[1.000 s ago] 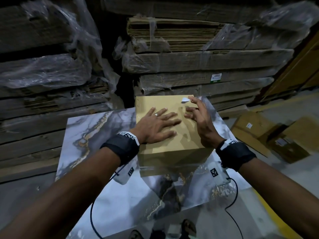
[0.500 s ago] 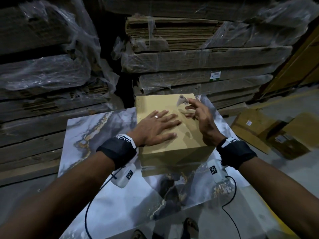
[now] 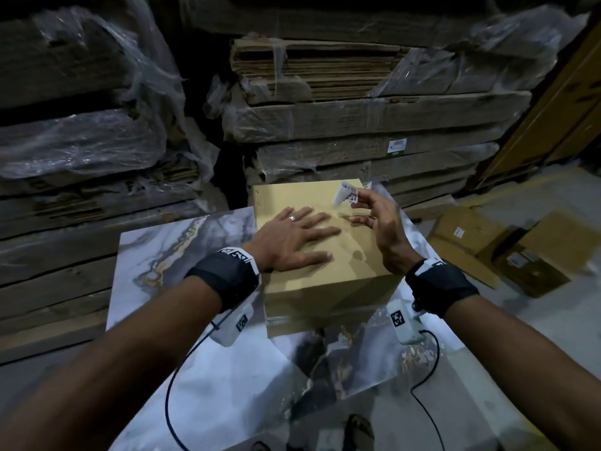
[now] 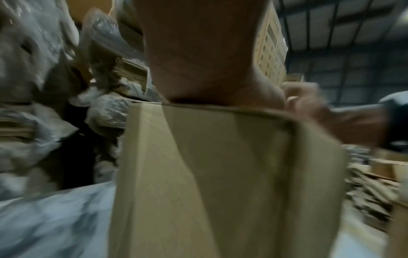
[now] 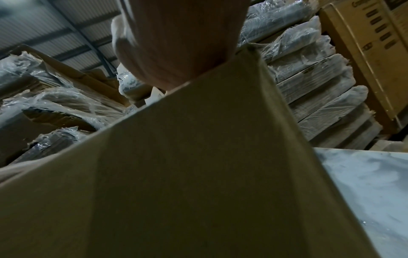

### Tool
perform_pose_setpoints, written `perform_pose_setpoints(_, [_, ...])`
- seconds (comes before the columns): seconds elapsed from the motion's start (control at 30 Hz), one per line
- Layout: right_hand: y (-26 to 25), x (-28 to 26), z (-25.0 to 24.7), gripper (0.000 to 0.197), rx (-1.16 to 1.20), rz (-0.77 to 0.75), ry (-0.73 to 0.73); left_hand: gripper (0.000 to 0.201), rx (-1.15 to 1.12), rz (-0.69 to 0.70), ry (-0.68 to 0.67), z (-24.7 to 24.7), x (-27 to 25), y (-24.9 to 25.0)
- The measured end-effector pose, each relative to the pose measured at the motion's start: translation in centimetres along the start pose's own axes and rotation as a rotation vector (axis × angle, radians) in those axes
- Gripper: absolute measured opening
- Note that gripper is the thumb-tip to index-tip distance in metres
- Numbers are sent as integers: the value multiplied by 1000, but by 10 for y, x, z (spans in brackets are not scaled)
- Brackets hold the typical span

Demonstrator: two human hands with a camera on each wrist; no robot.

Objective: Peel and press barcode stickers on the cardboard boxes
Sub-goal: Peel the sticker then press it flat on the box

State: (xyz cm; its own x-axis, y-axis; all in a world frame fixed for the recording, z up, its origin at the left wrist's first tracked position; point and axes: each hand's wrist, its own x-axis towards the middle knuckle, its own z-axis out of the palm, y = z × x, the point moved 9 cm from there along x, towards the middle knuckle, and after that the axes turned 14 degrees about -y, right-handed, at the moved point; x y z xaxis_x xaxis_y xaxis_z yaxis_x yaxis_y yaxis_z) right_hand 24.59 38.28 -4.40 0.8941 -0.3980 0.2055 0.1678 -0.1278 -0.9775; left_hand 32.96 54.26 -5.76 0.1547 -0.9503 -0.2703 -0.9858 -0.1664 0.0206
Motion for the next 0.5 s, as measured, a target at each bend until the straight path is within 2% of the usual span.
perform_pose_setpoints(0.1, [0, -1, 1, 41, -3, 12, 13, 88, -16, -171, 11, -9, 3, -29])
perform_pose_setpoints(0.17, [0, -2, 0, 43, 0, 22, 32, 94, -22, -222, 18, -10, 6, -25])
perform_pose_setpoints(0.23, [0, -3, -2, 46, -10, 24, 47, 99, -48, -179, 33, -5, 6, -5])
perform_pose_setpoints(0.33, [-2, -5, 0, 46, -17, 32, 57, 88, -74, -24, 37, 7, -4, 23])
perform_pose_setpoints(0.43, [-3, -3, 3, 46, -23, 35, 58, 77, -49, 94, 43, 11, -20, 23])
perform_pose_setpoints(0.5, [-1, -3, 4, 45, -42, 46, 51, 75, -21, 92, 42, 8, -23, 9])
